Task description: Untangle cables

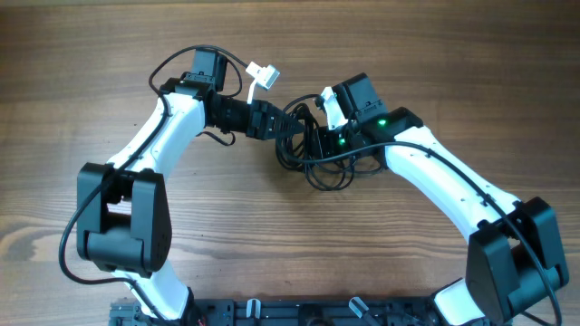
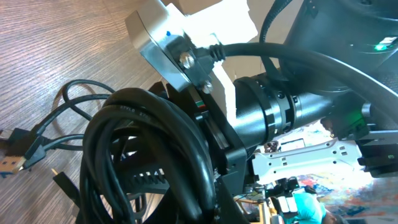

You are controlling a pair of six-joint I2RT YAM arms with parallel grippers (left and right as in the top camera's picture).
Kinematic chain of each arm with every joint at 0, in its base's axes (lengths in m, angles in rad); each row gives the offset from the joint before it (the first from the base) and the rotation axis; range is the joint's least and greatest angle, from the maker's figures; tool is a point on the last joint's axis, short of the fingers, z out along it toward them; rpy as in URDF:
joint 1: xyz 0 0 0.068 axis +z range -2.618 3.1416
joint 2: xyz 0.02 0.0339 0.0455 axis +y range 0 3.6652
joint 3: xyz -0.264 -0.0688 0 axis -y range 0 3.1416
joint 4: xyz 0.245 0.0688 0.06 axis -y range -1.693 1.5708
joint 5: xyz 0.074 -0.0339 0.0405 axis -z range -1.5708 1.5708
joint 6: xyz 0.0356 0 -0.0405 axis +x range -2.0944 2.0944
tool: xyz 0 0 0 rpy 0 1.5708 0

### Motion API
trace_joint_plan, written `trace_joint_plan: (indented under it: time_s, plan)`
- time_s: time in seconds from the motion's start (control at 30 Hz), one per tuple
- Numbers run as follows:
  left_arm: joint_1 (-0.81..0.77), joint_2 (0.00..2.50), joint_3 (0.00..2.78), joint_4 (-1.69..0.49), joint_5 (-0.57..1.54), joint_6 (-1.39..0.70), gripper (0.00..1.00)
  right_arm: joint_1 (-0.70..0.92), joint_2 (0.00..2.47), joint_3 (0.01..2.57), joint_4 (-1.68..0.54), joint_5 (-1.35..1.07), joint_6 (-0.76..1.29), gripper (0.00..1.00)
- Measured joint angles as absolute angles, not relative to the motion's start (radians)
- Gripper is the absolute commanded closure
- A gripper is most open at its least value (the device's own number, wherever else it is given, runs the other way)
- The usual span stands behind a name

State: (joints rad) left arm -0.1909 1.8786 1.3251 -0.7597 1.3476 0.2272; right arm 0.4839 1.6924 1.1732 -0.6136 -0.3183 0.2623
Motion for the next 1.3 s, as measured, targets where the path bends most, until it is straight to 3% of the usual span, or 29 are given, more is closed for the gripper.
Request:
trace_joint_plan:
  time_s: [0.37,0.73,0.93,1.03,1.13,1.17,1.3]
  plan:
    - [-0.191,1.879,1.325,-0.749,1.333,0.228,0.96,0.421,1.694,1.173,-0.616,-0.356,0.326,0.54]
    - [-0.188,1.879,1.325,-0.748,1.333,0.228,0.96,0.397,1.702,1.173,-0.59,-0.473,0.329,0.49]
    - [-0.187,1.879,1.325,-0.748,1.332,0.229,0.96,0.397,1.702,1.173,-0.63,-0.569,0.226,0.5]
    - [-0.188,1.879,1.325,-0.748,1.333,0.229,0.96,0.398,1.702,1.173,-0.645,-0.606,0.179,0.55]
    - [-0.188,1.879,1.325,-0.748,1.333,0.229,0.96,0.398,1.702,1.173,-0.646,-0.624,0.154,0.73]
    - [-0.188,1.879,1.325,-0.748,1.333,0.229,0.96,0.398,1.702,1.173,-0.646,-0.625,0.148,0.83]
    - [-0.188,1.879,1.325,-0.748,1.333,0.231,0.96,0.398,1.702,1.173,-0.644,-0.611,0.135,0.96]
